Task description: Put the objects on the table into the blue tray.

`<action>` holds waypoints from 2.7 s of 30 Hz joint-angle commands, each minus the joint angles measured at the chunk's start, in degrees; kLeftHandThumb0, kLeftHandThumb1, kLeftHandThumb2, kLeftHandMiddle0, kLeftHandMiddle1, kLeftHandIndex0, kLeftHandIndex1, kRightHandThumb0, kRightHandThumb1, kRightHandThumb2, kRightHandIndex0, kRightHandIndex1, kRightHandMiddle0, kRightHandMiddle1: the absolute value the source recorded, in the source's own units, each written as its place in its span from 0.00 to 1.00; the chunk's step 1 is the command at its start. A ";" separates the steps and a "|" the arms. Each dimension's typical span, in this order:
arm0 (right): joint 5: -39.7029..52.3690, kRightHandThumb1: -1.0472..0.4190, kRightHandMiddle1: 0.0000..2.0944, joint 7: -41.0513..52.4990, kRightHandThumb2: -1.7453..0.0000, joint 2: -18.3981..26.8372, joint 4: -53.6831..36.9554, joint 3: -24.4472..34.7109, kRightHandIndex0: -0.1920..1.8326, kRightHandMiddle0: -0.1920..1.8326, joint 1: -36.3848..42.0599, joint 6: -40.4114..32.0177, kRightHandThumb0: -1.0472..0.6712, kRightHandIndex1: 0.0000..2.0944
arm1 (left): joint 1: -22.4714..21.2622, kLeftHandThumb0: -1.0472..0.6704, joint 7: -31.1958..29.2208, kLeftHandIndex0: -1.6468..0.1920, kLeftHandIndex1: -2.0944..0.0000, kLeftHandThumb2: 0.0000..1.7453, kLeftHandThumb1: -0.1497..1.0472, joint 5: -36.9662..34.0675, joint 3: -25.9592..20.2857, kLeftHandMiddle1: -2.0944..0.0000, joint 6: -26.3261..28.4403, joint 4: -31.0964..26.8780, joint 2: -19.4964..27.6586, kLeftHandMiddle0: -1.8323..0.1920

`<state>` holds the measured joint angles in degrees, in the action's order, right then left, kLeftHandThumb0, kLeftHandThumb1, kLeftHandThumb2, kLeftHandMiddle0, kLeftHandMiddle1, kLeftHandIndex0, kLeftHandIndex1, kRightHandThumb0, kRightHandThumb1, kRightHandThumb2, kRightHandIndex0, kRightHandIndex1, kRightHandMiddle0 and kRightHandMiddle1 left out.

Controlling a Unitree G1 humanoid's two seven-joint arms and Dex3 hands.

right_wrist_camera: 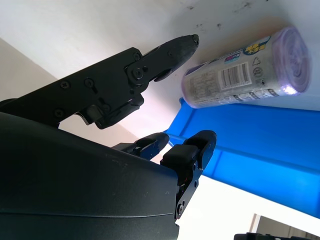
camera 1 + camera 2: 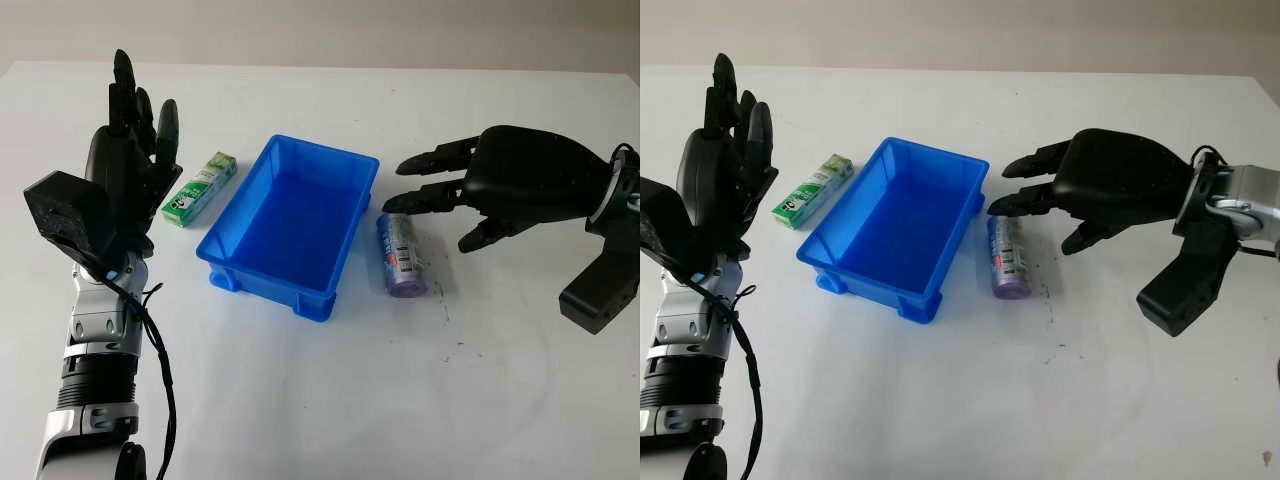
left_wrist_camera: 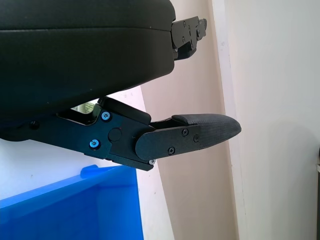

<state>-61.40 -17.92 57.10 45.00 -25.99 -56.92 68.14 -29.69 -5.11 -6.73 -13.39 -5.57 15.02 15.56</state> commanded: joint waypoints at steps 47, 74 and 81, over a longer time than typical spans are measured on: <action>-17.28 0.07 0.20 -27.30 0.97 -5.59 4.31 -16.38 0.44 0.38 -3.13 -5.85 0.44 0.14 | -0.16 0.18 0.83 1.00 1.00 0.32 1.00 0.36 0.59 0.98 0.33 -1.80 0.06 1.00; -6.97 0.00 1.00 -14.81 0.92 -7.84 9.67 -17.86 0.65 0.50 -3.59 -10.87 0.30 1.00 | -0.32 0.17 1.05 1.00 1.00 0.32 1.00 0.69 0.59 0.98 0.89 -1.98 0.14 1.00; 4.22 0.00 1.00 -7.78 0.93 -8.50 9.13 -10.14 0.63 0.55 -3.13 -13.19 0.34 1.00 | -0.33 0.18 0.66 1.00 1.00 0.31 1.00 0.39 0.48 0.99 0.75 -1.91 0.18 1.00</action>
<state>-58.74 -26.33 48.76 54.45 -37.84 -59.75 55.42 -29.63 -4.32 -6.03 -12.62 -4.30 13.24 15.47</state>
